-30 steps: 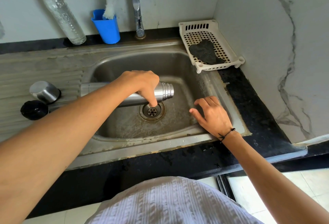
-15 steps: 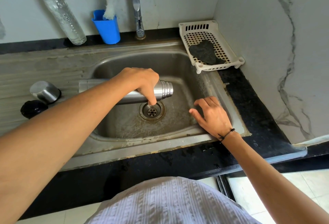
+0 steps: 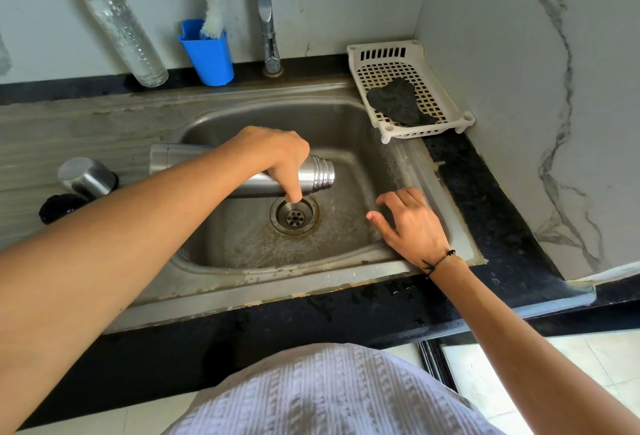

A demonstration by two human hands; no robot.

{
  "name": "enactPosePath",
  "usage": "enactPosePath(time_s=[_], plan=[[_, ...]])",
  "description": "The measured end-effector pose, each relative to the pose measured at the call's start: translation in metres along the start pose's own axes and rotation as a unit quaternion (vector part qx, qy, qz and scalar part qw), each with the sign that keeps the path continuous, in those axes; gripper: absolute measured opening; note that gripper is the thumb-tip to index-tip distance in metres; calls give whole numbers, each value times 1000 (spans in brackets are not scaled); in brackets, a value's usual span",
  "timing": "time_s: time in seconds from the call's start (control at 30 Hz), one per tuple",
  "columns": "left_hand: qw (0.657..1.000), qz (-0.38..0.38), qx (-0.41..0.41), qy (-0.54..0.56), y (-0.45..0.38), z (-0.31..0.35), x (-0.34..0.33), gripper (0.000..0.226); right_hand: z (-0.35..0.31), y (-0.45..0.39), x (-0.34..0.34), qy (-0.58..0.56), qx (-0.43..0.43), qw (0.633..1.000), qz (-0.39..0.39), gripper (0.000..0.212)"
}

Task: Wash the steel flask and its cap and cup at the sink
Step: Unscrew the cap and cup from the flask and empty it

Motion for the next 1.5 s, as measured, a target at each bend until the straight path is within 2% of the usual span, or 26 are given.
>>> enactPosePath(time_s=[1.0, 1.17, 1.27, 1.37, 1.5], plan=[[975, -59, 24, -215, -14, 42, -1, 39, -2, 1, 1, -11, 18, 1000, -7, 55], [961, -80, 33, -263, -5, 48, -4, 52, -3, 1, 2, -25, 21, 999, -10, 53], [969, -71, 33, -234, 1, 49, -1, 52, -2, 3, 3, -29, 21, 999, -12, 54], [988, -36, 30, -148, 11, 41, 5, 58, -2, 3, 4, -30, 23, 999, -18, 53], [996, 83, 17, -33, 36, 22, 10, 59, -1, 5, 5, -25, 32, 999, -24, 51]])
Point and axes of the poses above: each hand's wrist, its own y-axis away from the middle knuckle, its own x-axis out of the back of the hand, z = x × y, the point moved 2 cm from there along -y, towards the middle knuckle, and after that the axes turned 6 degrees about -x, right-handed, at the moved point
